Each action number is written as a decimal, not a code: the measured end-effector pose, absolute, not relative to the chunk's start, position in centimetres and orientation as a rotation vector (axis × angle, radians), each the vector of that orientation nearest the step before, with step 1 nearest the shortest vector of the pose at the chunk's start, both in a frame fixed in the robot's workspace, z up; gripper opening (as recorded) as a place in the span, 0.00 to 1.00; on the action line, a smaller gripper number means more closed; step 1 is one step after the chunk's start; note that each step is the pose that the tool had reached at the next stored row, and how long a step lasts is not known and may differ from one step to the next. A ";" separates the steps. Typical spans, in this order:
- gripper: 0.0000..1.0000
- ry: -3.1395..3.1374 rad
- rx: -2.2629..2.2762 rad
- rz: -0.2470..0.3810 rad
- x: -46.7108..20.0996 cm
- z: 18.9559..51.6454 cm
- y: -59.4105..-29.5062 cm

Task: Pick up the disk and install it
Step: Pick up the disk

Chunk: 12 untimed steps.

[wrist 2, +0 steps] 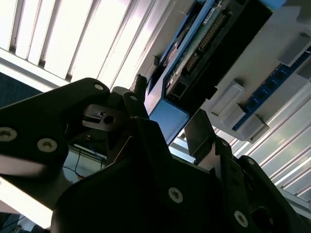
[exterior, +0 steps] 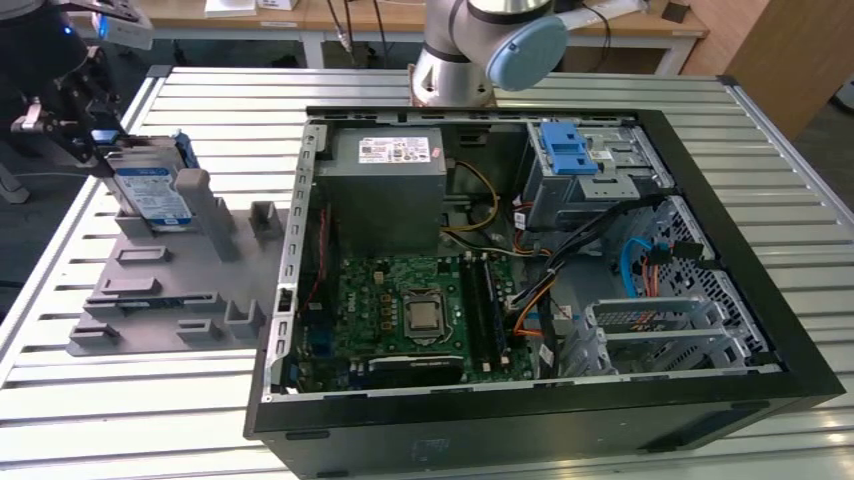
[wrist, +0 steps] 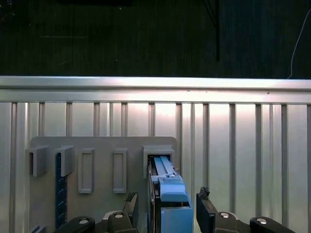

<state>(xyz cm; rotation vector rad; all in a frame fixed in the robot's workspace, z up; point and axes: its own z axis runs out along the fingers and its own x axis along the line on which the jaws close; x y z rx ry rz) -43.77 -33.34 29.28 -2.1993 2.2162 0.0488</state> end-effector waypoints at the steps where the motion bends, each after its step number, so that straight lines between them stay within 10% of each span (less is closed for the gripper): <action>1: 0.59 2.216 -2.199 0.049 -43.8 29.2 -33.3; 12: 0.51 2.217 -2.200 0.050 -43.8 28.6 -33.3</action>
